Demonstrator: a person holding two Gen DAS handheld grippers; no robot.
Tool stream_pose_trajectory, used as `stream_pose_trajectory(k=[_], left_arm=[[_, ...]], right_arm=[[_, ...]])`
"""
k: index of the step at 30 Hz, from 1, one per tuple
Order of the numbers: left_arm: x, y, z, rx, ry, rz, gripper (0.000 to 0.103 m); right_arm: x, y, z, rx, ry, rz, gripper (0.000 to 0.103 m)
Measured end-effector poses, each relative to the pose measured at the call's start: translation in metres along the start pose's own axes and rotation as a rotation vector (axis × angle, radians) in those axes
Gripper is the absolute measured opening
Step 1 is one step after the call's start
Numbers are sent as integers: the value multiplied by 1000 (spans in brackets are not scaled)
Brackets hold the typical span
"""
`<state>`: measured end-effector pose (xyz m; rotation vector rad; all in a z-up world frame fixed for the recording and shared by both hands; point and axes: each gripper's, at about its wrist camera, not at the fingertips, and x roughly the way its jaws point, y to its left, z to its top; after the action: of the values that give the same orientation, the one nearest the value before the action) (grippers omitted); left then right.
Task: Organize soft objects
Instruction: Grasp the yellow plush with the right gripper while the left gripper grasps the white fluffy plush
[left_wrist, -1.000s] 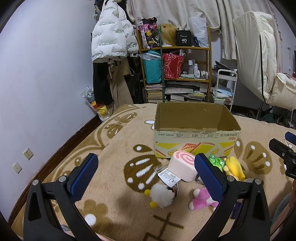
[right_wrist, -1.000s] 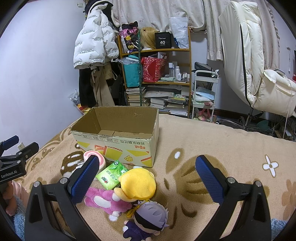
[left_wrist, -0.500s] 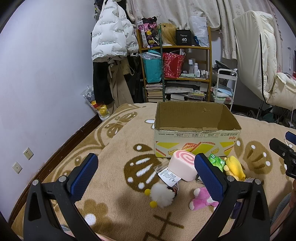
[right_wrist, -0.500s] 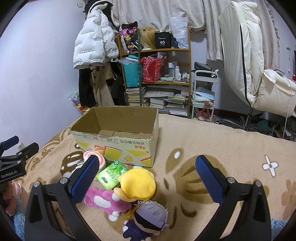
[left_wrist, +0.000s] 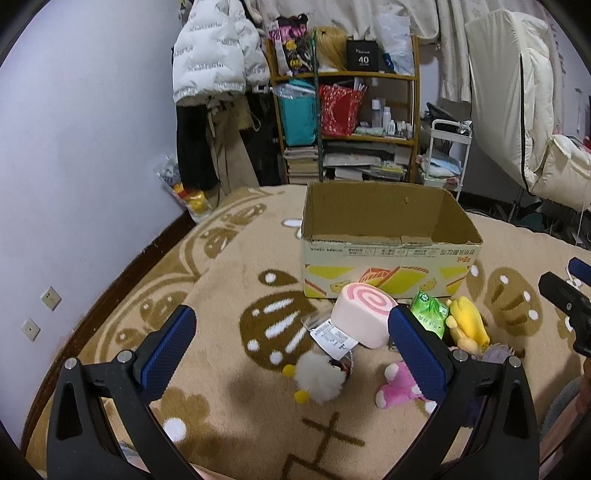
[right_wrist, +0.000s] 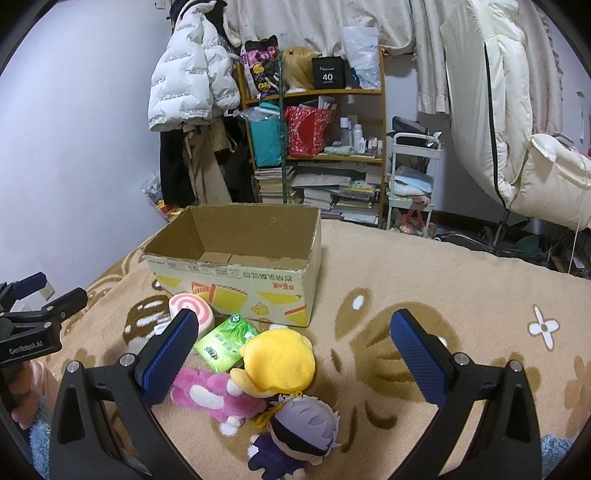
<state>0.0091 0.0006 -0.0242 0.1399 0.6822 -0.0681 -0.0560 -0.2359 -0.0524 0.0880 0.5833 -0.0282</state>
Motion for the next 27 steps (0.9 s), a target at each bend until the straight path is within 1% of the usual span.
stream_pose_trajectory(k=[4,7,9,11,14,17,19,25,26,27], left_arm=[[9,1,2,-11,52,-9,103],[19,1,8,-12,101,-19,103],[27,-1,12,-3,155,-59,103],[30,-3,14,5,174,-76,103],[34,-8,18,24,181,-68,103],[45,-11,23,27,209,-67,103],[56,-12,26,28,241,-33,103],[96,-4,18,-17,380,-36,103],[101,-3,15,-25,403,-45,103],[108,-2,13,-33,428,-56,103]], right_arm=[[5,-7,-5,8,29,8,103],[20,-9,-9,32,63,6,103],[24,-12,-8,56,82,4,103],[27,-15,-6,83,89,19,103],[33,-14,-2,94,93,23,103],[45,-11,1,80,111,22,103],[53,-9,1,80,127,25,103],[81,-14,-3,105,198,47,103],[86,-16,-5,112,211,57,102],[92,-19,-6,124,229,68,99]])
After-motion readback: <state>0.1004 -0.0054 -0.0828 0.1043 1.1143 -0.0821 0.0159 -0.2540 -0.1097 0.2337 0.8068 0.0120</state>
